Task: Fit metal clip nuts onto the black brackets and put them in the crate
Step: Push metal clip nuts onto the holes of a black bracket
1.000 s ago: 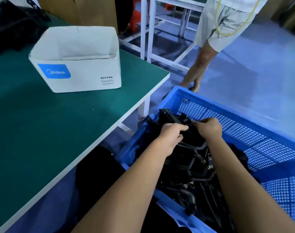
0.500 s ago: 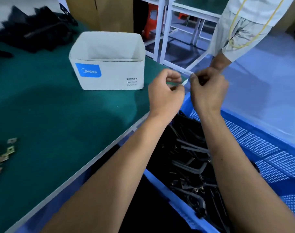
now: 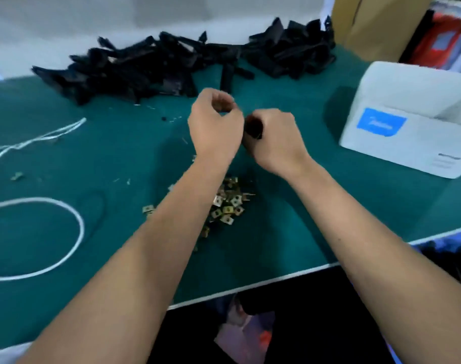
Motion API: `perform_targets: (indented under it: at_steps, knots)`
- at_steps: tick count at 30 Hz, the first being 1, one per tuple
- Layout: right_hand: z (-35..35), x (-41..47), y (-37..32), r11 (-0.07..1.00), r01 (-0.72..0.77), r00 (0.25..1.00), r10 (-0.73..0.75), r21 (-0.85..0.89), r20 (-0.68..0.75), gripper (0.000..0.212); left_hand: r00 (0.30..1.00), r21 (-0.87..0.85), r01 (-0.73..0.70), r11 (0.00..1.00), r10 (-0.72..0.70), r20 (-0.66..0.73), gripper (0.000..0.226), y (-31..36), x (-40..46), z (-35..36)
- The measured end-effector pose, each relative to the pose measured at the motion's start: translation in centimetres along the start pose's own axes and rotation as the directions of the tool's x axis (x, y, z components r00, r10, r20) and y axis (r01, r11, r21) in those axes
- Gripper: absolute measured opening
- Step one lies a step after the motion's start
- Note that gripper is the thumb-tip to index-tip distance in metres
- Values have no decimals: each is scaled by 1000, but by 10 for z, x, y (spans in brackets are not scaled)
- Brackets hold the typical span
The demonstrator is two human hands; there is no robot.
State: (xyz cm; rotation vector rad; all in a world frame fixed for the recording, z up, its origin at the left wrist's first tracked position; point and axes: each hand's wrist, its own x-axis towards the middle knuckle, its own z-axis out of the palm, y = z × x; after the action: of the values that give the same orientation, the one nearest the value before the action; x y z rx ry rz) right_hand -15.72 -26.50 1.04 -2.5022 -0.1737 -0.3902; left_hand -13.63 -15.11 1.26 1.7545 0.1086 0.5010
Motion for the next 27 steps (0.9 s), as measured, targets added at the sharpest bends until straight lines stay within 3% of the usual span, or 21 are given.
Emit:
perform_targets:
  at_steps: [1,3,6,8,12,16,18,20,23,25,27]
  knots:
    - [17,13,-16,1000,19,996,-19,-7,88,6,999,51,23,998,-20,-47,14,-11,15,-21]
    - [45,35,-40,998,60,978,-53,-31,204,11,992,140,78,987,-63,-114,12,-26,41,-54]
    - [81,69,-67,998,67,959,-70,20,276,11,970,198,187,962,-149,-191,14,-47,76,-96]
    - [99,97,-66,1000,16,977,-17,4,210,15,960,189,235,953,-197,-200,16,-57,92,-113]
    - [115,149,-41,952,-183,982,186,-245,-8,40,955,161,264,951,-234,-181,18,-69,114,-125]
    - [116,186,-20,902,-283,948,315,-327,49,50,960,131,268,954,-253,-125,21,-71,129,-112]
    - [116,196,-18,918,-324,940,340,-228,34,42,962,108,265,958,-255,-102,21,-73,132,-102]
    - [114,196,-20,935,-352,935,353,37,-37,25,960,73,272,959,-267,-80,17,-73,135,-90]
    - [108,171,-33,895,-323,923,370,308,-108,20,923,-169,383,908,-380,51,2,-69,134,-73]
    - [102,145,-49,885,-146,971,215,443,-109,15,851,-344,525,778,-474,228,30,-58,130,-67]
    - [95,116,-62,825,12,1000,-3,565,-18,15,802,-468,596,652,-459,382,57,-48,129,-68]
